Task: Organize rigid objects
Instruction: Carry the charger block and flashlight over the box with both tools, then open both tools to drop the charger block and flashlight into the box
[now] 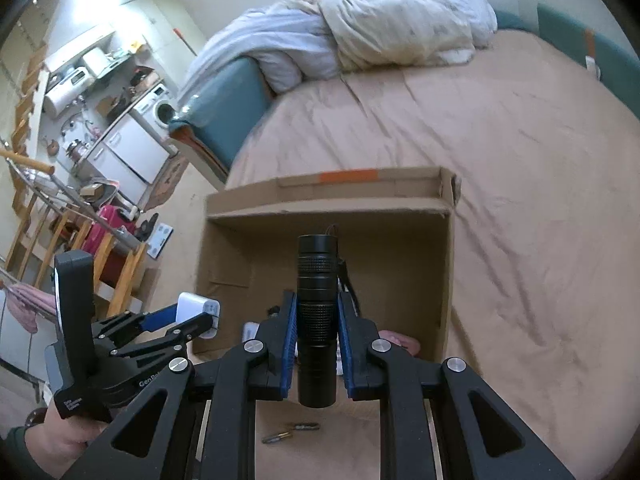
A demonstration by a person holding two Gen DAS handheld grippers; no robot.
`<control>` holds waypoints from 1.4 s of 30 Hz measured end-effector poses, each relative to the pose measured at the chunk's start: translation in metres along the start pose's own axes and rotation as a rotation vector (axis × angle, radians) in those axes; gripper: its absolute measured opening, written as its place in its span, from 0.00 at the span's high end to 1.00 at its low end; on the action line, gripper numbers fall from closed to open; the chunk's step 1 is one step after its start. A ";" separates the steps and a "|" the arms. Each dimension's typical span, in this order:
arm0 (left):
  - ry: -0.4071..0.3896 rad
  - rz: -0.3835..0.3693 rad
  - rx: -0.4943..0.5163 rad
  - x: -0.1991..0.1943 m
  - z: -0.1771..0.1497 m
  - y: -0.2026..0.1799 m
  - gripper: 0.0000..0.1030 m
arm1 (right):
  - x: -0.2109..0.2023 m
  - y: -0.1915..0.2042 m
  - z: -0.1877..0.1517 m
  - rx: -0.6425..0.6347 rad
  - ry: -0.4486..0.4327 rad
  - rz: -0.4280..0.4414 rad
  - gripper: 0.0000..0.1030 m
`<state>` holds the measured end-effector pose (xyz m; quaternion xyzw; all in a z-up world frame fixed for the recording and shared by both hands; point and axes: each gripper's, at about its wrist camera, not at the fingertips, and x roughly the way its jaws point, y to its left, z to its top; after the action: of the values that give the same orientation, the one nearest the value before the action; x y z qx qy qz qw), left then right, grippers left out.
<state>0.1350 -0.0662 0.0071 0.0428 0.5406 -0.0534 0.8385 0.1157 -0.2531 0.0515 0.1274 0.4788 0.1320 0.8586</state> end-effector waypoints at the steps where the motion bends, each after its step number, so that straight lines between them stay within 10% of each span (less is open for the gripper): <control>1: 0.005 -0.001 0.004 0.005 0.001 -0.002 0.63 | 0.007 -0.004 0.000 0.006 0.010 0.000 0.80; 18: 0.029 0.037 0.160 0.084 -0.011 -0.041 0.63 | 0.104 -0.025 -0.037 0.007 0.223 -0.074 0.80; 33: 0.035 0.052 0.151 0.094 -0.008 -0.035 0.63 | 0.113 -0.027 -0.037 0.041 0.238 -0.083 0.80; 38: 0.039 0.050 0.155 0.094 -0.007 -0.032 0.63 | 0.099 -0.027 -0.030 0.065 0.165 -0.025 0.42; 42: 0.047 0.054 0.159 0.094 -0.010 -0.031 0.63 | 0.097 -0.024 -0.028 0.057 0.147 -0.016 0.36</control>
<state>0.1608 -0.1001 -0.0832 0.1248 0.5530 -0.0726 0.8206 0.1433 -0.2387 -0.0476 0.1379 0.5451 0.1206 0.8181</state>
